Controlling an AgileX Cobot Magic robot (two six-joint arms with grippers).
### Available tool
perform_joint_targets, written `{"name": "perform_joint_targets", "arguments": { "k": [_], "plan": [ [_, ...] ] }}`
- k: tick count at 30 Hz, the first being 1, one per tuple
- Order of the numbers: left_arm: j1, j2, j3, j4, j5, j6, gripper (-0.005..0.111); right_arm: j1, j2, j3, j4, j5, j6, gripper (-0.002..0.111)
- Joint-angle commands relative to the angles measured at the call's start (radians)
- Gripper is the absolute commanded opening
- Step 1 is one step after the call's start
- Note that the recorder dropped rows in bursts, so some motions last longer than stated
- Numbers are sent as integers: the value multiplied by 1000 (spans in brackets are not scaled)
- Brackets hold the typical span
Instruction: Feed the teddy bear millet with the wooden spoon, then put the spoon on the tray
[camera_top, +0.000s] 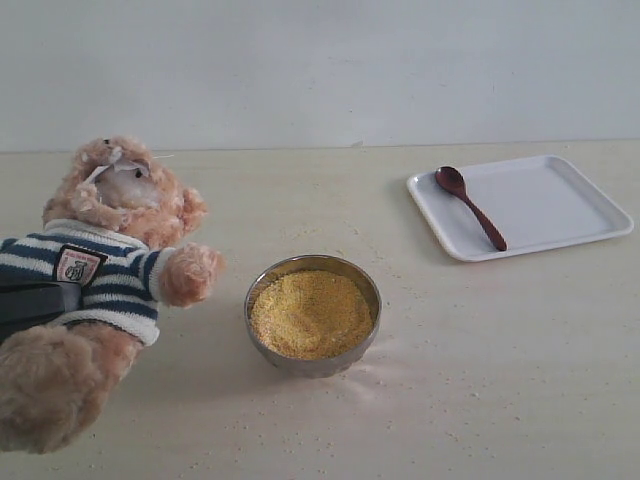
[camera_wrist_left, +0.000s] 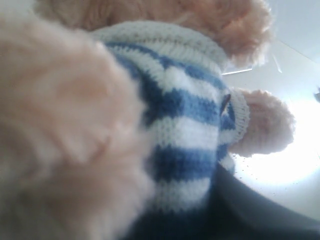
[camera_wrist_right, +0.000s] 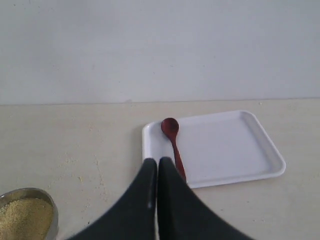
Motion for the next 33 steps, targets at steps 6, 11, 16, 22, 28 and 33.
{"name": "perform_joint_targets", "arguments": {
  "k": [6,11,16,22,28,33],
  "plan": [
    [1,-7,0,-17,22,4,5,-3,-334,241,-102,-25,75,1],
    [1,-7,0,-17,22,4,5,-3,-448,362,-270,-25,296,1],
    [1,-7,0,-17,22,4,5,-3,-510,416,-272,-25,298,1],
    [1,-7,0,-17,22,4,5,-3,-582,427,-272,-10,230,1],
    [1,-7,0,-17,22,4,5,-3,-588,427,-270,30,141,1],
    [1,-7,0,-17,22,4,5,-3,-588,427,-269,35,138,1]
  ]
}}
